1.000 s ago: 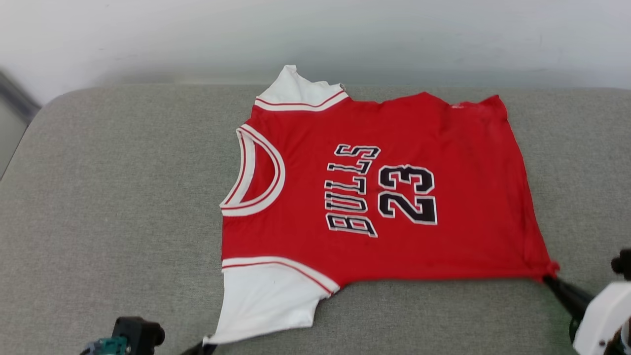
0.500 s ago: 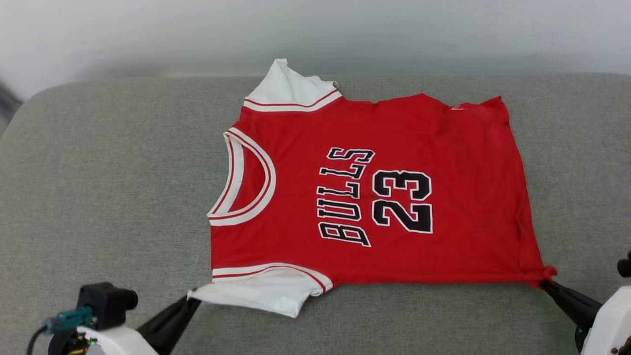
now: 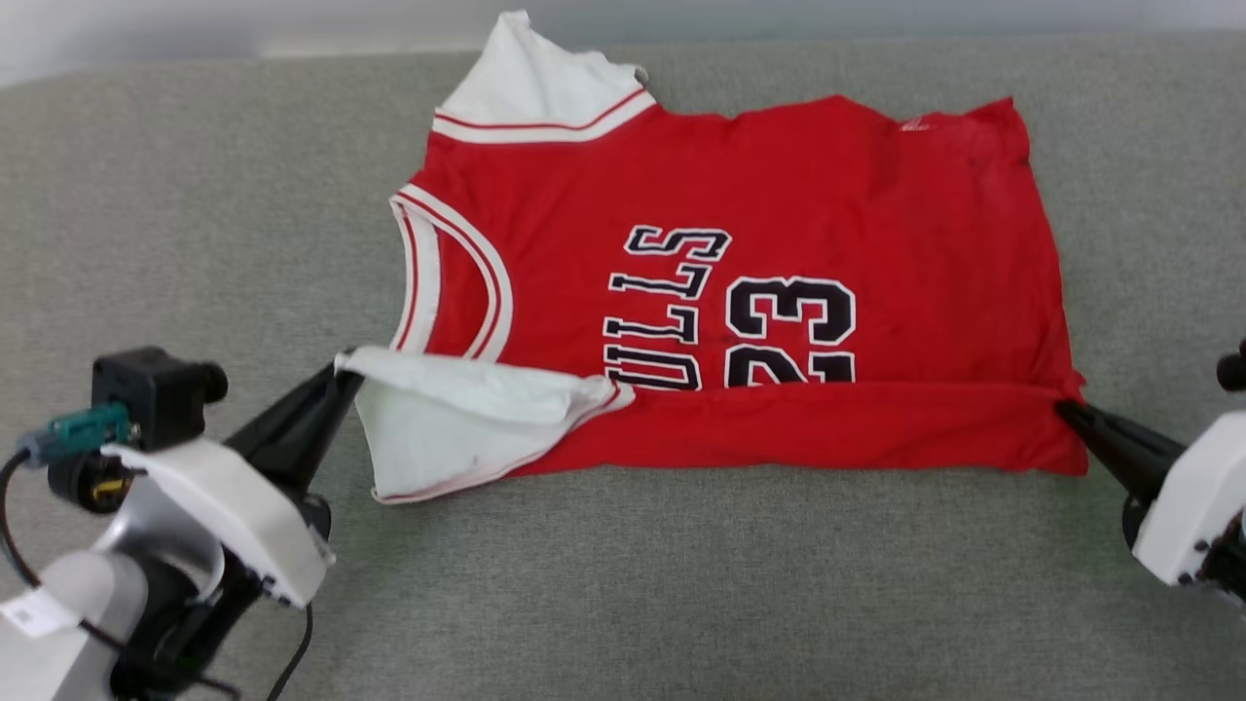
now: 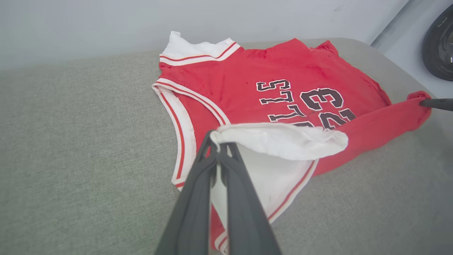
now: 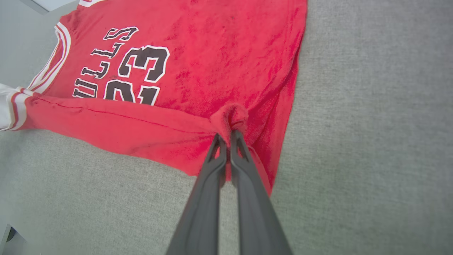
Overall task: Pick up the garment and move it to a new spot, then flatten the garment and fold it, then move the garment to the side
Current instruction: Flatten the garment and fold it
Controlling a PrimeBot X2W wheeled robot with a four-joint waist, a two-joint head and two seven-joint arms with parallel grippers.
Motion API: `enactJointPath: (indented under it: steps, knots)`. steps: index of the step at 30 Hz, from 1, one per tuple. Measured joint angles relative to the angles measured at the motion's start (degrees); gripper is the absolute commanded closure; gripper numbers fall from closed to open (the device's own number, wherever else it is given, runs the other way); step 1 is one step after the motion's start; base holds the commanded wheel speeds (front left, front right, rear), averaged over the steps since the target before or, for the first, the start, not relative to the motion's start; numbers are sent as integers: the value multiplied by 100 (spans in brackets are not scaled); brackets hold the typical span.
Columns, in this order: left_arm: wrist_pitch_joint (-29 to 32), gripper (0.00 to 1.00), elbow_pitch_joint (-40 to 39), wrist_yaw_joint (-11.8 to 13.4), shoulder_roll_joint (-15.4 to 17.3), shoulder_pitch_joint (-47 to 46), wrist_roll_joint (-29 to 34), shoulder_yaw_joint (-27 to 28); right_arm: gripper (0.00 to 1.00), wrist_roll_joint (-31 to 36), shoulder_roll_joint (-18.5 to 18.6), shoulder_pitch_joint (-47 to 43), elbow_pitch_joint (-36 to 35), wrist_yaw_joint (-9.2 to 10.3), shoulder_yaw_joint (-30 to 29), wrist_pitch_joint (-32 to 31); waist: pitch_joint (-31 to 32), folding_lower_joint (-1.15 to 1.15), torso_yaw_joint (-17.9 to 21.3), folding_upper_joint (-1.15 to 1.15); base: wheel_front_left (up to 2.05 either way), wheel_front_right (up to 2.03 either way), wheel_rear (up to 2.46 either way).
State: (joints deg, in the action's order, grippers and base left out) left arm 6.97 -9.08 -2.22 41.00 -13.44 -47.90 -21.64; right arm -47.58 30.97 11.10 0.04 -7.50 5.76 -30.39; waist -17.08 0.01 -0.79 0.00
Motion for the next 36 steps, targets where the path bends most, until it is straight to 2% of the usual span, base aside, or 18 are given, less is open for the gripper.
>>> enactJointPath:
  steps: [14,27,28,30,36]
  knots:
    - [31,100,1101,-190,-471,-1421,136,-167,100,434,-303,1093,591,0,135,60,-739,0,89,0,0,0,0]
    - [-425,100,2434,-181,-965,-1877,544,-464,100,714,-405,1619,1447,-1,479,495,-777,0,45,0,0,0,0]
    - [-487,0,2525,-178,-1002,-1902,604,-490,100,725,-407,1631,1514,-1,508,527,-755,0,41,0,0,0,0]
    - [-578,0,2708,-133,-1042,-1970,779,-597,0,840,-402,1663,1616,-1,594,692,-697,0,34,0,0,0,0]
    - [-829,0,2897,119,-1226,-1929,905,-635,0,995,-387,1691,1872,0,759,909,-405,0,41,0,0,0,0]
